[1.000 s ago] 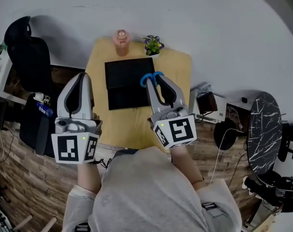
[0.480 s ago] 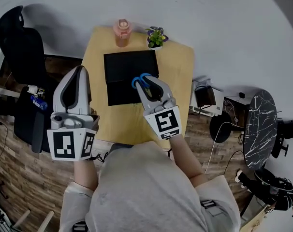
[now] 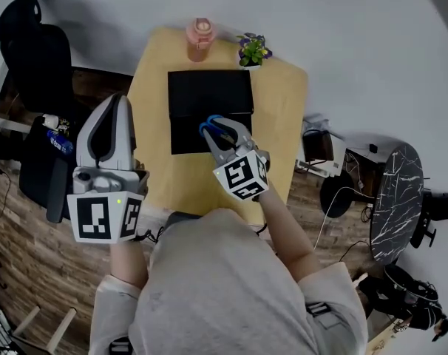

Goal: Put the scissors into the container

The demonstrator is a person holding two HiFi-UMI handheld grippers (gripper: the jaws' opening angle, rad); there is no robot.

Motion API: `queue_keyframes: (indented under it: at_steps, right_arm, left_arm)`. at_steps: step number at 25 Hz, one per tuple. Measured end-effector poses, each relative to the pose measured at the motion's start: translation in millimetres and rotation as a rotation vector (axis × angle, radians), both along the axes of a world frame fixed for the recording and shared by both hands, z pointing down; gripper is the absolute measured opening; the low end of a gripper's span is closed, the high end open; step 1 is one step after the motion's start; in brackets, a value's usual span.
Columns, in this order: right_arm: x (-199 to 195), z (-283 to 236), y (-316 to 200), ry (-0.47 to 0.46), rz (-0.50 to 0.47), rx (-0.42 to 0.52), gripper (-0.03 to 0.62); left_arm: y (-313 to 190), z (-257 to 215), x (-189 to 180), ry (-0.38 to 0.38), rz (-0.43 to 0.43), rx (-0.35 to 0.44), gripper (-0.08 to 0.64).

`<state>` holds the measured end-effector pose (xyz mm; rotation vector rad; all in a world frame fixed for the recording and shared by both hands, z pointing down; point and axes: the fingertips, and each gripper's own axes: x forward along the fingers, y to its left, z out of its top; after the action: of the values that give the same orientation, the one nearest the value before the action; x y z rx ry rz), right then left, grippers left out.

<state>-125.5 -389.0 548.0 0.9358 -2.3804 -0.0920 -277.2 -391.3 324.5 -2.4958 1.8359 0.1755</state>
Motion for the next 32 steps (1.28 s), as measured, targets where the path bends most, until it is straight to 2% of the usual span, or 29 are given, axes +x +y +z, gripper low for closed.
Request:
queue_keyframes:
  at_steps: [6, 20, 26, 32]
  right_arm:
    - [-9, 37, 2, 0.127, -0.096, -0.068, 0.072]
    - [-9, 101, 4, 0.341, -0.196, -0.219, 0.074]
    - [-10, 114, 4, 0.387, -0.199, -0.258, 0.074]
    - [-11, 117, 2, 0.382, -0.167, -0.285, 0.075]
  left_arm:
    - [0, 5, -10, -0.004, -0.021, -0.015, 0.060]
    - [1, 17, -27, -0.009, -0.053, -0.045, 0.060]
    - [4, 21, -34, -0.009, -0.058, -0.054, 0.060]
    - [8, 25, -40, -0.007, -0.063, -0.060, 0.060]
